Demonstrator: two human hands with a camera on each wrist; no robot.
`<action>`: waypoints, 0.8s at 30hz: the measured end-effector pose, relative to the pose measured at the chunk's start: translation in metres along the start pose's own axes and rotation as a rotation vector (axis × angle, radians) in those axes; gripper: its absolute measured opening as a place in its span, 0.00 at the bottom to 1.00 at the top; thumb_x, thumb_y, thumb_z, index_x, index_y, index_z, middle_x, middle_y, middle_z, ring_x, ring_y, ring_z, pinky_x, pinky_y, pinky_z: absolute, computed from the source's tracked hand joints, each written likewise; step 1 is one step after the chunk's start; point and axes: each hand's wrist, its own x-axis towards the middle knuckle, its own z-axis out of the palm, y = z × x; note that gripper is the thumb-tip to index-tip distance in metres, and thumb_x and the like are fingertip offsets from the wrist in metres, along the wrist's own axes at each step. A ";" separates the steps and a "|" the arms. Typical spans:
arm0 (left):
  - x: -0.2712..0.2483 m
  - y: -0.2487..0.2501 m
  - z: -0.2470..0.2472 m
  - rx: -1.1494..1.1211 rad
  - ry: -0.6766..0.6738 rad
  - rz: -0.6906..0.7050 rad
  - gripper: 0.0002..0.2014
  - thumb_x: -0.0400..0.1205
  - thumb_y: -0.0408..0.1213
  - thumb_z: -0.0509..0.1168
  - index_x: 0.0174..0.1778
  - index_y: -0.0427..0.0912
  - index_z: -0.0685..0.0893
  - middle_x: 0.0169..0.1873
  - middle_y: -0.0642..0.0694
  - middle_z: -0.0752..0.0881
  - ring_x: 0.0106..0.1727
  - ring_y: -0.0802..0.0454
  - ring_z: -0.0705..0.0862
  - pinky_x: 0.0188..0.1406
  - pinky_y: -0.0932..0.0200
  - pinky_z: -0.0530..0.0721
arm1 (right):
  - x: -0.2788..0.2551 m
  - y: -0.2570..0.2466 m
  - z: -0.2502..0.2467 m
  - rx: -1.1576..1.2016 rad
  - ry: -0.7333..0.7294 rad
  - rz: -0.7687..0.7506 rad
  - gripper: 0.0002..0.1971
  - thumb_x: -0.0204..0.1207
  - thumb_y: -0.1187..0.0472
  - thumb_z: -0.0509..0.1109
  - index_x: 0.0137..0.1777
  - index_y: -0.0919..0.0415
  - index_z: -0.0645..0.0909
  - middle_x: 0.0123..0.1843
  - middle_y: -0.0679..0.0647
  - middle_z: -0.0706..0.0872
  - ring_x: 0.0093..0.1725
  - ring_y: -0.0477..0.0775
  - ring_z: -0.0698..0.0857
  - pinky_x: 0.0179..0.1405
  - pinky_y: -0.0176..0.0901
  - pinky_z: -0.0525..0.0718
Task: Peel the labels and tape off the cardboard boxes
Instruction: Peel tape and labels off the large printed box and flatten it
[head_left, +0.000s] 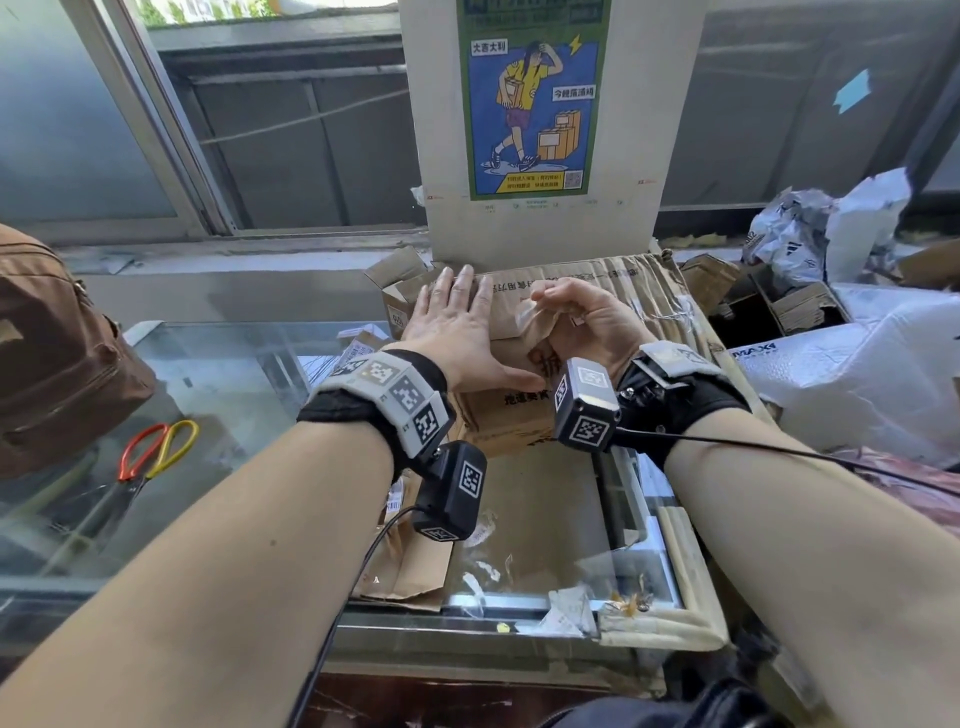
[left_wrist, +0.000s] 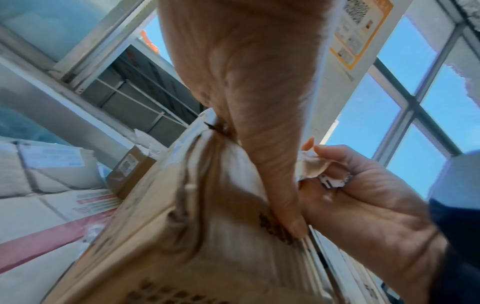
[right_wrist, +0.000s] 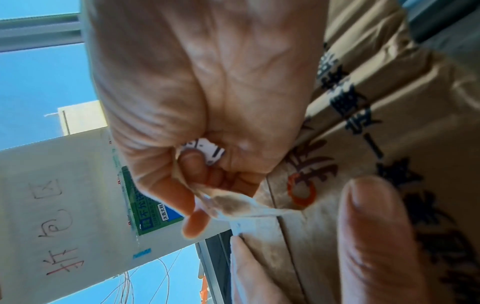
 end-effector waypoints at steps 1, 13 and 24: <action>0.000 0.003 -0.003 0.020 -0.001 -0.004 0.68 0.62 0.80 0.62 0.85 0.42 0.37 0.84 0.40 0.37 0.85 0.42 0.35 0.84 0.44 0.38 | -0.001 -0.001 0.001 0.010 -0.001 0.005 0.23 0.75 0.73 0.55 0.24 0.62 0.84 0.27 0.54 0.84 0.29 0.52 0.82 0.41 0.45 0.76; 0.002 0.021 -0.005 -0.314 0.093 0.194 0.53 0.60 0.54 0.83 0.80 0.48 0.65 0.85 0.45 0.51 0.85 0.45 0.42 0.82 0.48 0.43 | -0.012 0.001 -0.002 0.067 -0.048 0.050 0.08 0.64 0.67 0.63 0.30 0.62 0.83 0.29 0.54 0.84 0.34 0.52 0.82 0.47 0.44 0.77; 0.010 0.021 0.007 -0.457 0.238 0.166 0.25 0.67 0.48 0.79 0.55 0.44 0.78 0.82 0.44 0.63 0.85 0.46 0.50 0.81 0.53 0.46 | -0.019 0.002 0.000 0.298 0.047 0.054 0.03 0.57 0.71 0.68 0.25 0.67 0.79 0.32 0.57 0.79 0.37 0.51 0.77 0.49 0.39 0.77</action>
